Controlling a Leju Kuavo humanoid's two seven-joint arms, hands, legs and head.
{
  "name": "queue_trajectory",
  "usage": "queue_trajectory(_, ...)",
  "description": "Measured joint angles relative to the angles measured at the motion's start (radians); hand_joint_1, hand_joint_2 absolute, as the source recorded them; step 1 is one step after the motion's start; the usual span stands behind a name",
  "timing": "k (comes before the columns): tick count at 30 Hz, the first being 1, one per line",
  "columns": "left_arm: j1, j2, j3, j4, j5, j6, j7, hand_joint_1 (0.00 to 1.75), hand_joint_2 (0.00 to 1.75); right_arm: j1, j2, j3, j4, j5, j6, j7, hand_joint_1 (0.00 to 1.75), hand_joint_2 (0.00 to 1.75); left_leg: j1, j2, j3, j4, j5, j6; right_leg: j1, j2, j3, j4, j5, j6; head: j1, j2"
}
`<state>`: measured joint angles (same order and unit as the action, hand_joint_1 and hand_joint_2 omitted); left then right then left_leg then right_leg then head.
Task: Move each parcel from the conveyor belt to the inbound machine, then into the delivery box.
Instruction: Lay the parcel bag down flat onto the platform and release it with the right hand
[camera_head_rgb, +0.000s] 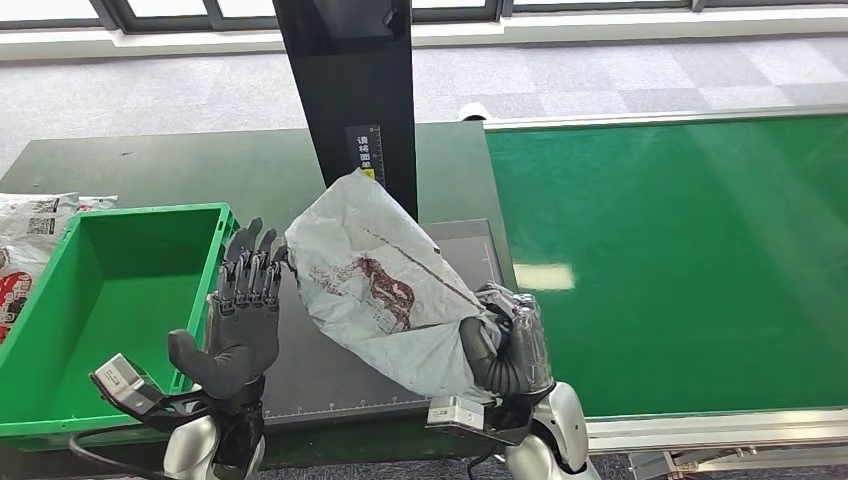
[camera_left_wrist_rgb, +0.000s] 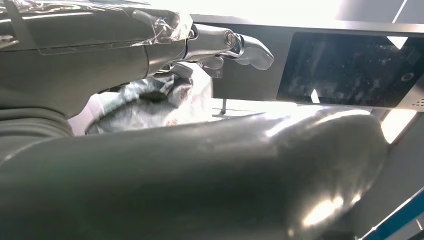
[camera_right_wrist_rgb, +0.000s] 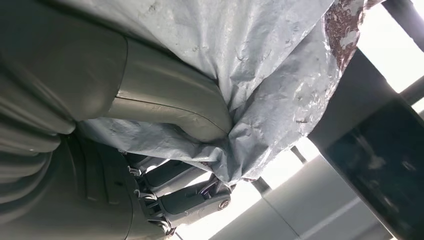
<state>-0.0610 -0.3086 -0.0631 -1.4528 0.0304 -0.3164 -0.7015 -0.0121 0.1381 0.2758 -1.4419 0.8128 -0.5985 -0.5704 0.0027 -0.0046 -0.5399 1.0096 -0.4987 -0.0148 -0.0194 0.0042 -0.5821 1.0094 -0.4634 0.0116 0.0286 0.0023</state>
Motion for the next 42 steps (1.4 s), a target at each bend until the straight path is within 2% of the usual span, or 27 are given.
queue_trajectory(6, -0.025, -0.002, -0.027, 0.034, 0.006, 0.013, 0.000, 0.00, 0.00, -0.074, 0.002, 0.039, 0.156, -0.104, 0.016, 0.035, 1.75, 1.75, 0.000, 0.000, 0.000, 0.000, 0.001, 0.000, 0.000, 0.000, 0.000, 0.000, 0.001, 0.000, 0.000, 0.000)
queue_trajectory(14, -0.027, -0.003, -0.051, 0.048, 0.012, 0.030, 0.000, 0.00, 0.00, -0.143, 0.003, 0.035, 0.367, -0.087, -0.036, 0.071, 1.75, 1.75, 0.000, 0.000, 0.000, 0.000, 0.001, 0.000, 0.000, 0.000, 0.000, 0.000, 0.001, 0.000, 0.000, 0.000)
queue_trajectory(15, -0.027, -0.003, -0.052, 0.049, 0.013, 0.030, 0.000, 0.00, 0.00, -0.147, 0.003, 0.035, 0.381, -0.087, -0.036, 0.071, 1.53, 1.75, 0.000, 0.000, 0.000, 0.000, 0.001, 0.000, 0.000, 0.000, 0.000, 0.000, 0.001, 0.000, 0.000, 0.000)
queue_trajectory(18, -0.027, -0.003, -0.053, 0.049, 0.013, 0.030, 0.000, 0.00, 0.00, -0.155, 0.003, 0.034, 0.410, -0.084, -0.038, 0.074, 0.22, 1.75, 0.000, 0.000, -0.001, 0.000, 0.001, 0.000, 0.000, 0.000, -0.001, 0.000, 0.001, 0.000, 0.000, 0.000)
queue_trajectory(19, -0.027, -0.003, -0.053, 0.050, 0.013, 0.030, 0.000, 0.00, 0.00, -0.159, 0.003, 0.033, 0.421, -0.082, -0.041, 0.078, 0.00, 1.75, 0.000, 0.000, 0.000, 0.000, 0.001, 0.000, 0.000, 0.000, -0.001, 0.000, 0.001, 0.000, 0.000, 0.000)
queue_trajectory(25, -0.024, -0.003, -0.058, 0.051, 0.010, 0.036, 0.000, 0.00, 0.00, -0.185, 0.003, 0.012, 0.495, -0.067, -0.048, 0.097, 0.00, 1.75, 0.000, 0.000, 0.000, 0.000, 0.001, 0.000, 0.000, 0.000, 0.000, 0.000, 0.001, 0.000, 0.000, 0.000)
queue_trajectory(29, -0.024, -0.002, -0.065, 0.057, 0.007, 0.052, 0.000, 0.00, 0.00, -0.177, 0.007, -0.010, 0.499, -0.063, -0.021, 0.088, 0.00, 1.75, 0.000, 0.000, 0.000, 0.000, 0.001, 0.000, 0.000, 0.000, -0.001, 0.000, 0.001, 0.000, 0.000, 0.000)
queue_trajectory(36, -0.024, 0.003, -0.070, 0.065, 0.011, 0.059, 0.000, 0.00, 0.00, -0.079, 0.012, -0.036, 0.342, -0.100, 0.099, 0.061, 0.00, 1.75, 0.000, 0.000, -0.001, 0.000, 0.000, 0.000, 0.000, 0.000, -0.002, 0.000, 0.001, 0.000, 0.000, 0.000)
queue_trajectory(42, -0.021, 0.009, -0.070, 0.064, 0.003, 0.061, 0.000, 0.00, 0.00, -0.015, 0.011, -0.044, 0.234, -0.137, 0.146, 0.035, 0.00, 1.75, 0.000, 0.000, -0.001, 0.000, 0.000, 0.000, 0.000, 0.000, -0.001, 0.000, 0.001, 0.000, 0.000, 0.000)
